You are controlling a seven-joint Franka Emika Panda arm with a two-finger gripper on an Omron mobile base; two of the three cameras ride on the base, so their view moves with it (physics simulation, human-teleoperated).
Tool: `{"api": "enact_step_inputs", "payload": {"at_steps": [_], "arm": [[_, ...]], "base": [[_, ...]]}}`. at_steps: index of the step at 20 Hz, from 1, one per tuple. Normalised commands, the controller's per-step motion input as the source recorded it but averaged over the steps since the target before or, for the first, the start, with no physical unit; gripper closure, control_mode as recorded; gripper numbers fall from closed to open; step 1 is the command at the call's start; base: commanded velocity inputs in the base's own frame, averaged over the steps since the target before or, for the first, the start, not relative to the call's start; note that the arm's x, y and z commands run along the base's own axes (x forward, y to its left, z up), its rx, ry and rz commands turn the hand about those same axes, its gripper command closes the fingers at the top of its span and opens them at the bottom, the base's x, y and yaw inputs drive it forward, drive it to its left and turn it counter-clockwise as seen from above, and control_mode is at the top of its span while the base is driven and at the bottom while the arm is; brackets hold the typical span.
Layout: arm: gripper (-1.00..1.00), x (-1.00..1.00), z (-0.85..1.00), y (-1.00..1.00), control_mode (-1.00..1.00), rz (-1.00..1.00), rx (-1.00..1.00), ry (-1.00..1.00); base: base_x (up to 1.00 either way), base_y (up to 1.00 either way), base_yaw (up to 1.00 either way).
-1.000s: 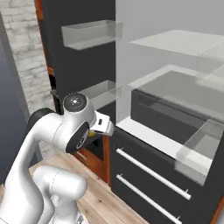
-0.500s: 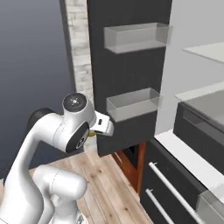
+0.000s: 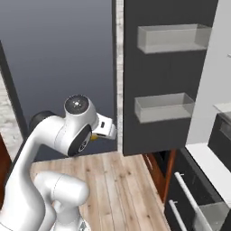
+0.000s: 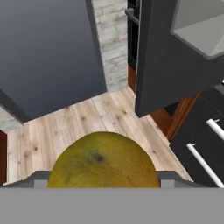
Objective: Retrieve the apple and orange from the fridge and place them into the bowl on the dining table.
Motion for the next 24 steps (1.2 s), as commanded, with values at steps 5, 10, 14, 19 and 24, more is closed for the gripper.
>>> {"api": "enact_step_inputs", "payload": {"at_steps": [5,10,14,19,24], "arm": [[1.00,0.00,0.00,0.00,1.00,0.00,0.00,0.00],[1.00,0.00,0.00,0.00,1.00,0.00,0.00,0.00],[1.00,0.00,0.00,0.00,1.00,0.00,0.00,0.00],[1.00,0.00,0.00,0.00,1.00,0.00,0.00,0.00],[1.00,0.00,0.00,0.00,1.00,0.00,0.00,0.00]], "base": [[-1.00,0.00,0.34],[-1.00,0.00,0.33],[-1.00,0.00,0.33],[-1.00,0.05,0.31],[-1.00,0.43,0.26]]}}
